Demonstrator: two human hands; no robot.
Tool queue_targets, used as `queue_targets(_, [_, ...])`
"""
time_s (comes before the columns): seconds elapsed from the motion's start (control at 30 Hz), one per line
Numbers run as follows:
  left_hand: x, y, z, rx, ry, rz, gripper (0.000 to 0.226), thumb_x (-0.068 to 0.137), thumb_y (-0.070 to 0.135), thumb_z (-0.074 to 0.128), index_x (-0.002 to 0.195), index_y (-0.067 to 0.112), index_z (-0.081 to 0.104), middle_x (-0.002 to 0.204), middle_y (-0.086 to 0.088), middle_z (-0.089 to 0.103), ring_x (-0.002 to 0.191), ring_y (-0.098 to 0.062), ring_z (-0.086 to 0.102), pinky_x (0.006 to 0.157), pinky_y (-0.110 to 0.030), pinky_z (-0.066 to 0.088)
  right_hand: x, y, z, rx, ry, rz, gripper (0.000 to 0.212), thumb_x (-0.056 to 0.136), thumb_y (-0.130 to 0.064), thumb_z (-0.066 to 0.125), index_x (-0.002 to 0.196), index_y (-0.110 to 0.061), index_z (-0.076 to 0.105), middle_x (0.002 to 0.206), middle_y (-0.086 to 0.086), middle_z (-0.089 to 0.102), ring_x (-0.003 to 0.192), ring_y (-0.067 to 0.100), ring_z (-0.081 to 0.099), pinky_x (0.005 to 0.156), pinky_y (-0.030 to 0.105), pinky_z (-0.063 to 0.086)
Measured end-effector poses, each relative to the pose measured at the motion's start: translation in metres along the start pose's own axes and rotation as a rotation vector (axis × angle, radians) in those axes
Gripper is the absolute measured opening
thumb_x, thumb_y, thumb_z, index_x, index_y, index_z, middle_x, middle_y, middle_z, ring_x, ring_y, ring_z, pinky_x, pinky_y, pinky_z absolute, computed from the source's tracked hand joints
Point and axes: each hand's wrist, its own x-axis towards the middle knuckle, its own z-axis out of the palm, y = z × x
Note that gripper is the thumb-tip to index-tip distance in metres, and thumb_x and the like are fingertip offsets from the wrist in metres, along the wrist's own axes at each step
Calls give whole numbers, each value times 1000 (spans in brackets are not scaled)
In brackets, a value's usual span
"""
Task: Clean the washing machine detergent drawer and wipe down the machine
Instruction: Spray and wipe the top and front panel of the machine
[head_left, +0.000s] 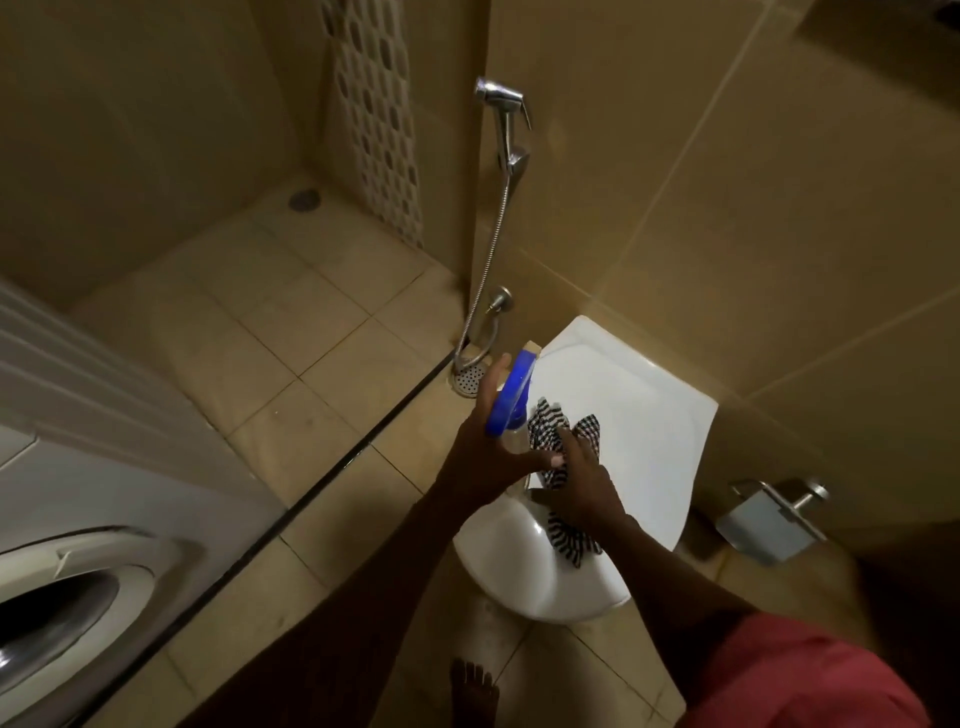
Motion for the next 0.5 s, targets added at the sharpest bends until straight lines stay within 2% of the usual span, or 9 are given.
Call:
queue_targets(0.07, [-1, -1, 0, 47, 45, 62, 106, 61, 23, 91, 146, 2, 31, 135, -11, 55, 114, -6, 52, 81, 4, 39, 2, 7, 13, -89, -2, 26, 108, 67, -42, 82, 152, -21, 18, 153, 10, 26, 137, 34, 32, 108, 43, 36])
queue_targets(0.13, [2, -5, 0, 72, 85, 112, 103, 60, 33, 87, 142, -1, 36, 111, 6, 60, 93, 7, 56, 79, -3, 45, 0, 12, 23, -86, 30, 79, 103, 65, -34, 83, 147, -18, 24, 143, 14, 34, 127, 38, 41, 98, 43, 43])
queue_targets(0.2, [7, -11, 0, 112, 142, 102, 93, 63, 34, 86, 137, -2, 42, 92, 13, 57, 81, 3, 58, 80, -22, 55, -1, 12, 29, -28, 76, 115, 89, 66, -24, 80, 138, -6, 31, 131, 16, 43, 119, 37, 48, 87, 38, 46])
queue_targets(0.27, [6, -14, 2, 151, 220, 64, 85, 66, 40, 82, 130, -3, 47, 89, 1, 61, 80, -10, 60, 82, -41, 58, -1, 8, 27, 32, 67, 197, 69, 72, -20, 76, 127, -3, 39, 122, 16, 51, 114, 34, 53, 79, 33, 44])
queue_targets(0.3, [3, -14, 3, 147, 258, 41, 84, 67, 34, 82, 133, -2, 44, 92, -5, 63, 82, -18, 62, 83, -38, 58, 0, 4, 23, 51, 47, 254, 60, 75, -22, 75, 122, -3, 42, 118, 15, 55, 111, 33, 56, 76, 31, 43])
queue_targets(0.33, [0, -13, 2, 131, 291, 25, 86, 69, 22, 83, 139, 1, 37, 94, -7, 64, 83, -20, 63, 82, -28, 57, 0, 2, 20, 67, 30, 305, 55, 75, -26, 74, 117, -5, 46, 113, 13, 58, 106, 33, 60, 74, 30, 44])
queue_targets(0.4, [-10, -15, -5, 102, 326, 3, 86, 72, 3, 79, 142, 12, 30, 89, 3, 61, 77, -11, 62, 72, -7, 50, 1, -3, 16, 135, 11, 376, 43, 75, -32, 70, 107, -7, 56, 103, 11, 63, 95, 30, 64, 69, 29, 49])
queue_targets(0.47, [-22, -22, -17, 108, 318, -29, 79, 72, -2, 76, 130, 27, 31, 86, 11, 57, 74, -5, 60, 68, -8, 49, 1, -11, 12, 332, 4, 394, 27, 77, -31, 61, 95, -10, 64, 96, 11, 66, 85, 27, 64, 71, 32, 52])
queue_targets(0.5, [-29, -27, -27, 103, 326, -47, 73, 71, -3, 75, 124, 29, 35, 87, 10, 57, 77, -6, 60, 70, -12, 48, -1, -18, 12, 463, -2, 391, 23, 77, -31, 57, 88, -13, 65, 91, 11, 67, 78, 25, 62, 69, 32, 51])
